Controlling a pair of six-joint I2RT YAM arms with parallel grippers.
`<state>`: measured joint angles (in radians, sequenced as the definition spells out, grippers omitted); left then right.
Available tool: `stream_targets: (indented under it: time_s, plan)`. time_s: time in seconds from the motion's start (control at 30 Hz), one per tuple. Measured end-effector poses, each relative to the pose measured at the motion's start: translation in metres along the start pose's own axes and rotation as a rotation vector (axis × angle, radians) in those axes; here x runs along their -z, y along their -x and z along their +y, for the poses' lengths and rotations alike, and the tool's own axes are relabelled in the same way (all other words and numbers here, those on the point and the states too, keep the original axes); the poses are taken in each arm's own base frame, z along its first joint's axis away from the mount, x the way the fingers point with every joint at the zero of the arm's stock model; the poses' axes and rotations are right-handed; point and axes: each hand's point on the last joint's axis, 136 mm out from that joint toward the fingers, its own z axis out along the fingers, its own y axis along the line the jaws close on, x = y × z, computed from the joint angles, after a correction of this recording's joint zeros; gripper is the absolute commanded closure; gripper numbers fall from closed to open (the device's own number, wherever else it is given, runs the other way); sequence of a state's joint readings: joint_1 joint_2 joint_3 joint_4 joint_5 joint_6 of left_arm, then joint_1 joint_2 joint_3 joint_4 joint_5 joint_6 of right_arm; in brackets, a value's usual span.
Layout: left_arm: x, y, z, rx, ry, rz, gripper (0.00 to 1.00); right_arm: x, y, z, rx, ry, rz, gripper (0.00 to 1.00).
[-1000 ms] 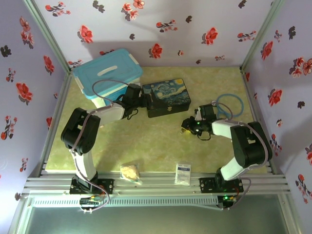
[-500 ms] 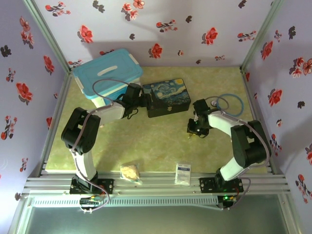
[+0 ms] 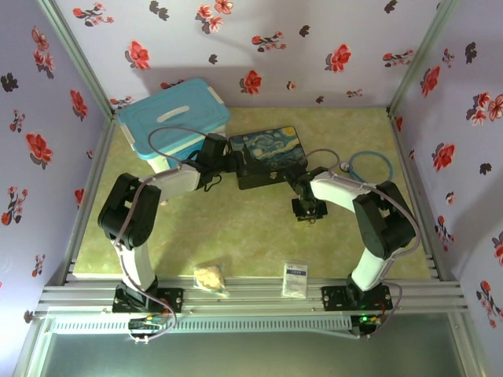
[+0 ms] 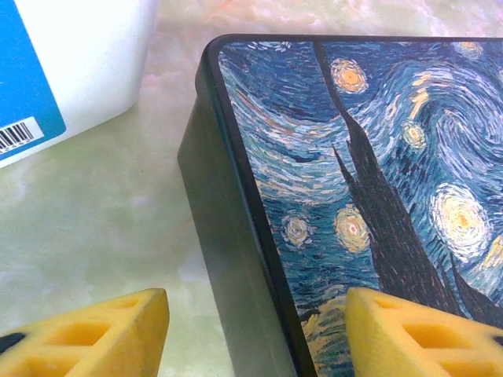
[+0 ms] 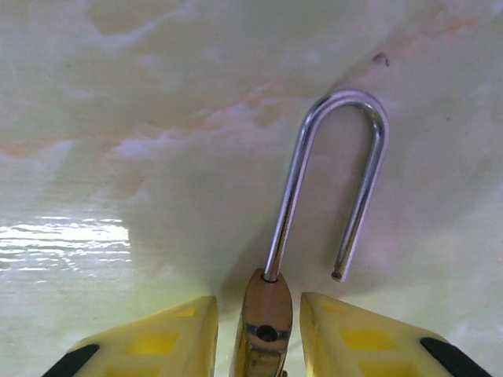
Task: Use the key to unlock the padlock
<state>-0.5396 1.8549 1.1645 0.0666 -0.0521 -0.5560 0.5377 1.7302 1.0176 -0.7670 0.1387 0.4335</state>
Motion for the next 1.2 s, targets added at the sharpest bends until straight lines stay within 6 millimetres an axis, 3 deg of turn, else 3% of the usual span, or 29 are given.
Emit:
stream_targets:
  time_s: [0.2,0.3,0.43,0.63,0.77,0.9,1.13,1.2]
  plan:
    - [0.014,-0.004,0.006,-0.021,0.034,0.038,0.31,0.003,0.000,0.000,-0.007,-0.020,-0.015,0.52]
    - [0.026,-0.013,0.008,-0.043,0.049,0.060,0.16,0.010,0.002,0.001,-0.014,-0.010,-0.038,0.51]
    - [0.043,-0.028,-0.002,-0.080,0.034,0.078,0.16,0.022,0.008,0.004,-0.029,0.019,-0.089,0.56]
    - [0.058,-0.068,-0.017,-0.154,0.026,0.118,0.15,0.026,0.008,0.008,-0.017,0.011,-0.106,0.67]
    - [0.057,-0.091,-0.006,-0.161,0.062,0.156,0.15,0.027,0.003,0.019,0.020,0.008,-0.115,0.69]
    - [0.057,-0.100,0.004,-0.159,0.094,0.174,0.16,0.026,0.000,0.027,0.036,0.009,-0.114,0.71]
    - [0.055,-0.101,0.005,-0.161,0.099,0.175,0.15,0.019,0.000,0.027,0.035,-0.011,-0.102,0.67]
    - [0.055,-0.101,0.005,-0.164,0.101,0.166,0.14,0.027,0.006,0.028,0.026,0.018,-0.141,0.54]
